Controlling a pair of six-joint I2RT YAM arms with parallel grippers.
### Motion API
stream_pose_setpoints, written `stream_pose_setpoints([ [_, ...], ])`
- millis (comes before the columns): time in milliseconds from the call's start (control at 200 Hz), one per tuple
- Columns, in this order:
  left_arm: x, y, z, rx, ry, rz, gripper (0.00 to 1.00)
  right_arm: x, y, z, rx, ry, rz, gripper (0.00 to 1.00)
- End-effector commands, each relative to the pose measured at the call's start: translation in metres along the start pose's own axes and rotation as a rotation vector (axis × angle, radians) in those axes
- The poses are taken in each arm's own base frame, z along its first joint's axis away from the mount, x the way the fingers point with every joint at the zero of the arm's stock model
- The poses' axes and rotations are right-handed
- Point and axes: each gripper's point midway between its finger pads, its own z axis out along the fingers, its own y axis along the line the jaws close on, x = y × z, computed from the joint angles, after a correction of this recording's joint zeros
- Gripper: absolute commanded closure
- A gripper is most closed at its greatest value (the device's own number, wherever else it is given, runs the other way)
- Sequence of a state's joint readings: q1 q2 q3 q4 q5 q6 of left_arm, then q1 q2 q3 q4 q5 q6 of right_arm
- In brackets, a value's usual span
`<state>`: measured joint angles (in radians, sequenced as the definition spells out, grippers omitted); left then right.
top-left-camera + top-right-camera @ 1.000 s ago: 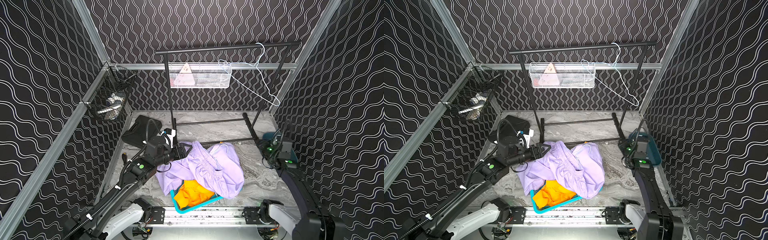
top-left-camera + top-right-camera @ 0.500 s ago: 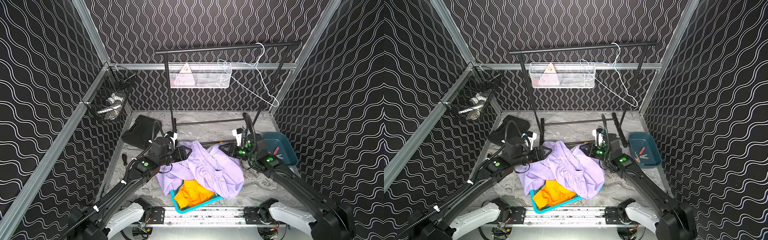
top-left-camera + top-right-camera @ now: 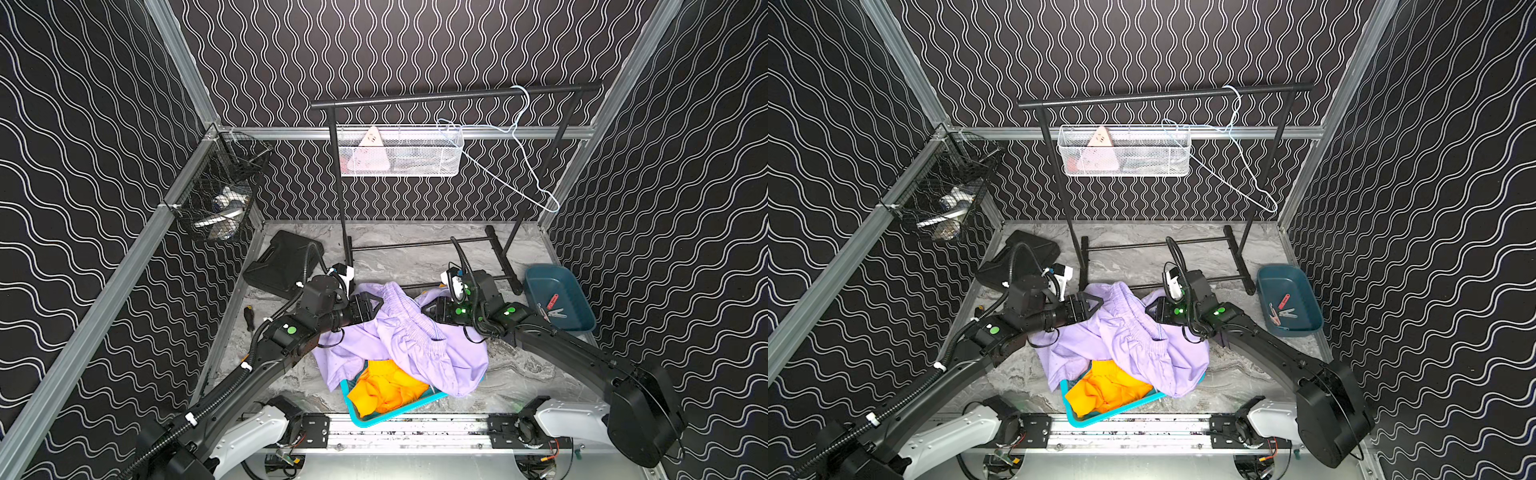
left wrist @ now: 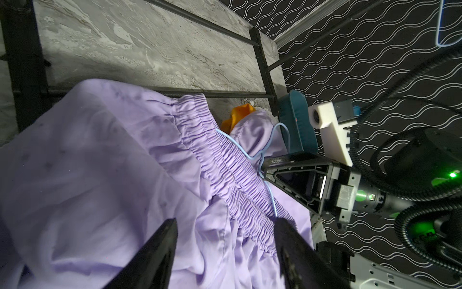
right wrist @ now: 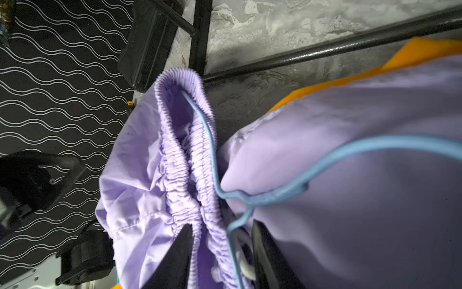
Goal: Remove the clothespins securing shorts to the hanger
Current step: Remove the shorts from the hanger.
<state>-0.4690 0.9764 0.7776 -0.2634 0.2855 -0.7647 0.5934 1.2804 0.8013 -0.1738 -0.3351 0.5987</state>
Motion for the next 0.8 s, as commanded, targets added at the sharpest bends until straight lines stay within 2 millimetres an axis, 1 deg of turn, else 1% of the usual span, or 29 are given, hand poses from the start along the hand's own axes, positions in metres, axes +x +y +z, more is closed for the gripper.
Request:
stream_pose_setpoints([
  [0, -0.003, -0.001, 0.001, 0.001, -0.006, 0.002, 0.34, 0.000, -0.007, 0.004, 0.029, -0.012, 0.022, 0.58],
  [50, -0.003, -0.001, 0.002, 0.000, -0.007, 0.003, 0.34, 0.002, -0.010, 0.007, 0.037, -0.001, 0.028, 0.57],
  [130, -0.004, -0.001, 0.003, 0.003, -0.008, 0.003, 0.34, 0.002, -0.009, 0.012, 0.022, 0.004, 0.022, 0.56],
  [270, -0.002, 0.000, 0.005, -0.002, 0.000, 0.002, 0.34, -0.007, 0.009, 0.017, -0.050, -0.005, 0.001, 0.66],
  [395, -0.003, 0.000, 0.006, -0.004, -0.001, 0.006, 0.34, -0.015, 0.024, 0.017, -0.082, -0.024, -0.038, 0.70],
  [515, -0.005, 0.000, 0.005, -0.010, -0.002, 0.011, 0.34, -0.020, 0.028, 0.017, -0.084, -0.038, -0.054, 0.82],
  [570, -0.006, 0.000, 0.005, -0.014, -0.004, 0.015, 0.34, -0.020, 0.029, 0.016, -0.085, -0.037, -0.062, 0.91],
  [605, -0.007, 0.000, 0.006, -0.016, -0.004, 0.016, 0.34, -0.019, 0.030, 0.015, -0.087, -0.038, -0.069, 0.94],
  [666, -0.008, 0.001, 0.006, -0.025, -0.008, 0.016, 0.33, -0.020, 0.034, 0.010, -0.095, -0.048, -0.085, 0.95],
  [726, -0.011, 0.001, 0.006, -0.039, -0.016, 0.019, 0.33, -0.021, 0.044, 0.001, -0.117, -0.066, -0.113, 0.97],
  [796, -0.021, 0.000, 0.005, -0.061, -0.043, 0.035, 0.32, -0.021, 0.059, -0.013, -0.147, -0.089, -0.163, 0.97],
])
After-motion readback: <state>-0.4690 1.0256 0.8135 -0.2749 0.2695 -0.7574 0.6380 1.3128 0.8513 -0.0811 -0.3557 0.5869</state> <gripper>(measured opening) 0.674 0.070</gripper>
